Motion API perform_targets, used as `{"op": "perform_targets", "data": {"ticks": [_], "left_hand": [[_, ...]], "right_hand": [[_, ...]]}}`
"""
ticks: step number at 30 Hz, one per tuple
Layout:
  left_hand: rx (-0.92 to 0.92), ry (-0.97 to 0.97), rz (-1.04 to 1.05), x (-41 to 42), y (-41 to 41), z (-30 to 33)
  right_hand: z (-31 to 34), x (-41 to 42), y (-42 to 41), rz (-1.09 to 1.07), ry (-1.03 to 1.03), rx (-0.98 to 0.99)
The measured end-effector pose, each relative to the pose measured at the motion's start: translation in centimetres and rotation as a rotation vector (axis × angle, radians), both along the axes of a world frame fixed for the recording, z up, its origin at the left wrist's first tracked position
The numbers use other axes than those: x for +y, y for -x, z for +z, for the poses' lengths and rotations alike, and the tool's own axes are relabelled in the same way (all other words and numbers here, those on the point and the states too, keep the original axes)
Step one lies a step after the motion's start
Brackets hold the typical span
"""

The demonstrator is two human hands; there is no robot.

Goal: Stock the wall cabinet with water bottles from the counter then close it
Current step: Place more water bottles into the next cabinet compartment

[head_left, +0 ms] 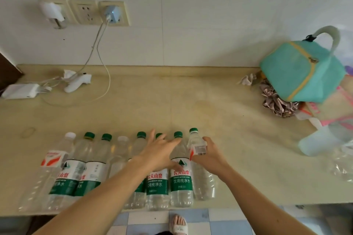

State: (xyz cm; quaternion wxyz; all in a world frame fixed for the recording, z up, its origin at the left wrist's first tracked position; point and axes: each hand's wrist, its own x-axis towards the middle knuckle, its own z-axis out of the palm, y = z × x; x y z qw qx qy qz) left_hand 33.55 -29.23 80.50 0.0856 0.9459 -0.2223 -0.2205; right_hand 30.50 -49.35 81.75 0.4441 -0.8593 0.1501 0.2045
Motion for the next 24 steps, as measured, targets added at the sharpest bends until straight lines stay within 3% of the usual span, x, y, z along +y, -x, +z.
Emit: {"op": "perform_targets", "data": {"ticks": [9, 24], "left_hand": [[-0.030, 0.041, 0.151, -6.7, 0.8, 0.5], [0.201, 0.203, 0.444, -8.2, -0.8, -0.1]], "right_hand": [[-0.3, -3.1, -2.6, -0.027, 0.066, 0.045], [-1.1, -3.9, -4.8, 0.010, 0.070, 0.110]]}}
